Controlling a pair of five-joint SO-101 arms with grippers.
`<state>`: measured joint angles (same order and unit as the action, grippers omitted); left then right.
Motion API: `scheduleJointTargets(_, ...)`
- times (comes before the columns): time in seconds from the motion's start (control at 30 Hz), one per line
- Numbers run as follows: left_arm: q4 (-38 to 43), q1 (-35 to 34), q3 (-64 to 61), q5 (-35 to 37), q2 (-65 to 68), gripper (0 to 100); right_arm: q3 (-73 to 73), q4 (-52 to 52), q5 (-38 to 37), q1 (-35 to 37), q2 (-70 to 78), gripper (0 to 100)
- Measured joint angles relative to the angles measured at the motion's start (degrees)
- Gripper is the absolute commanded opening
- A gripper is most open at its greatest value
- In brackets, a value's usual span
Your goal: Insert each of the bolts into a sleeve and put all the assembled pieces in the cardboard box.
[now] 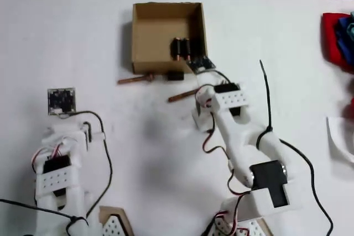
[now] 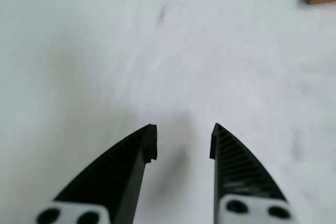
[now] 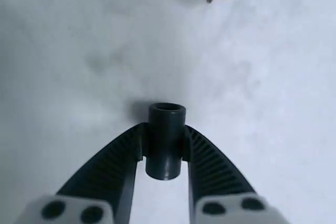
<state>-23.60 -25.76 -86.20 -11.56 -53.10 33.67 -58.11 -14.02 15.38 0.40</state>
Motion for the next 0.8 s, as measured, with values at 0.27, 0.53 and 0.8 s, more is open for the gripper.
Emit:
scheduleJointTargets(0.27, 0.0, 0.8, -0.3, -0.9, 0.0, 19, 2.8, 3.8, -0.2, 0.0, -0.1, 6.1)
scheduleJointTargets(0.53, 0.0, 0.8, -0.3, -0.9, 0.0, 19, 0.8, 3.8, -0.2, 0.1, 4.0, 9.4)
scheduleJointTargets(0.8, 0.0, 0.8, -0.3, -0.9, 0.0, 19, -4.6, 1.9, -0.2, 0.2, 9.6, 9.8)
